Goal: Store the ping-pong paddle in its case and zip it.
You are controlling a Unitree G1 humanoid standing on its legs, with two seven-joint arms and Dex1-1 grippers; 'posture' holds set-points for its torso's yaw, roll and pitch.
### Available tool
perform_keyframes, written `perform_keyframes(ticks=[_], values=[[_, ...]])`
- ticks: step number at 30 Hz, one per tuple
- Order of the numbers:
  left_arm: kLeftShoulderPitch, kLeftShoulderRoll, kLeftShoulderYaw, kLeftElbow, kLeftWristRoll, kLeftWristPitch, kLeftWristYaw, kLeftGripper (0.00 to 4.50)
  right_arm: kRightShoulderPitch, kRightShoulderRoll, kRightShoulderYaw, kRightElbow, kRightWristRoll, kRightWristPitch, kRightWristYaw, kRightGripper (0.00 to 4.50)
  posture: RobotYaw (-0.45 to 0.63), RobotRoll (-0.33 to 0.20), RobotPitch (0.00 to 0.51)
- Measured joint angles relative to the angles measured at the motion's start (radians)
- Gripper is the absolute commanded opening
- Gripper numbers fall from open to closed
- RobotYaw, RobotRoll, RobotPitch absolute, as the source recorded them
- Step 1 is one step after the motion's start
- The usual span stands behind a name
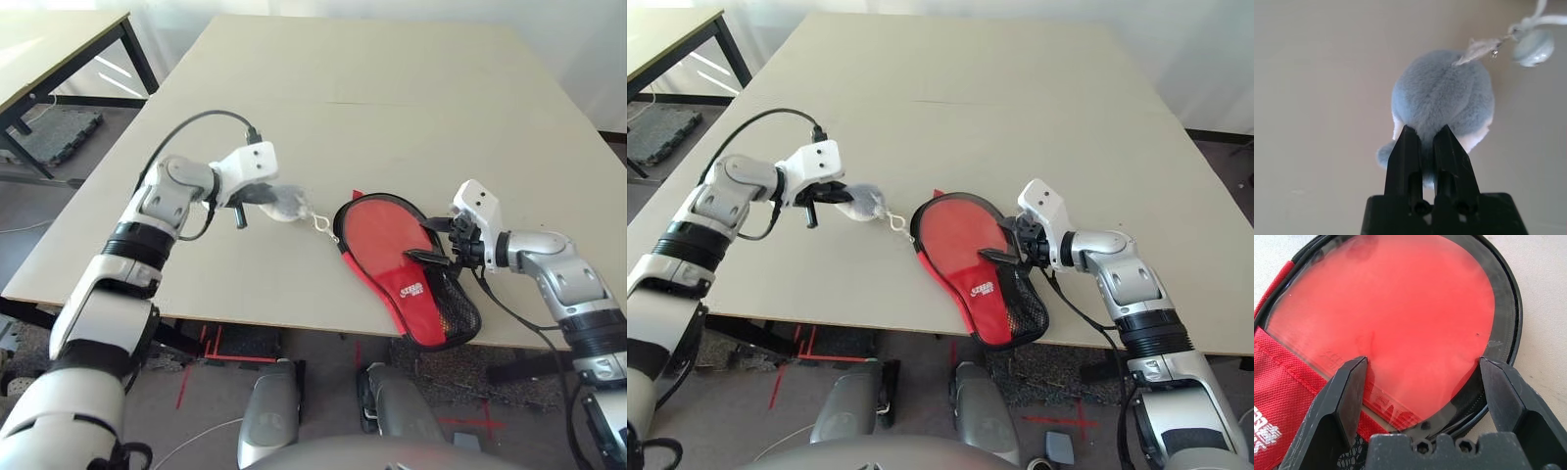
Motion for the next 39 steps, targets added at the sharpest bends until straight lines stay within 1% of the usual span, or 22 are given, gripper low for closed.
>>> perform_keyframes(ticks=[5,10,13,15,24,27,29,31,34,36,37,39], values=[[-0.089,-0.090,-0.001,0.191,0.056,-0.089,0.117,0.00,0.008,-0.001,-0.002,-0.013,-0.001,0.005,0.000,4.50,0.14,0.000,0.116],[-0.166,-0.191,0.004,0.325,0.090,-0.159,0.297,0.00,0.021,0.000,-0.003,-0.029,-0.001,0.011,-0.001,4.50,0.13,0.000,0.119],[-0.204,-0.259,0.014,0.395,0.108,-0.197,0.443,0.00,0.029,0.000,-0.004,-0.046,0.000,0.019,-0.001,4.50,0.11,0.000,0.123],[-0.225,-0.308,0.023,0.424,0.118,-0.220,0.530,0.00,0.032,0.000,-0.005,-0.055,0.001,0.026,-0.001,4.50,0.11,0.000,0.125],[-0.285,-0.447,0.038,0.476,0.158,-0.337,0.764,0.00,0.066,-0.002,-0.025,-0.107,0.021,0.047,-0.010,4.50,0.06,0.000,0.147],[-0.307,-0.482,0.040,0.482,0.168,-0.354,0.809,0.00,0.078,-0.003,-0.038,-0.131,0.025,0.058,-0.013,4.50,0.05,0.000,0.149],[-0.308,-0.504,0.040,0.487,0.172,-0.358,0.810,0.00,0.086,-0.003,-0.041,-0.141,0.028,0.063,-0.017,4.50,0.04,0.000,0.152],[-0.307,-0.535,0.039,0.501,0.179,-0.358,0.785,0.00,0.097,-0.001,-0.042,-0.153,0.030,0.069,-0.027,4.50,0.03,0.000,0.152],[-0.298,-0.557,0.033,0.503,0.185,-0.370,0.733,0.00,0.105,-0.001,-0.042,-0.171,0.031,0.077,-0.034,4.50,0.03,0.000,0.152],[-0.287,-0.568,0.037,0.503,0.183,-0.379,0.692,0.74,0.108,-0.001,-0.042,-0.176,0.031,0.079,-0.037,4.50,0.04,0.000,0.151],[-0.280,-0.572,0.041,0.503,0.183,-0.383,0.678,1.02,0.108,-0.001,-0.042,-0.177,0.031,0.079,-0.037,4.50,0.04,0.000,0.151],[-0.268,-0.574,0.051,0.503,0.180,-0.387,0.658,1.81,0.108,-0.001,-0.042,-0.177,0.031,0.079,-0.038,4.50,0.04,0.000,0.150]])
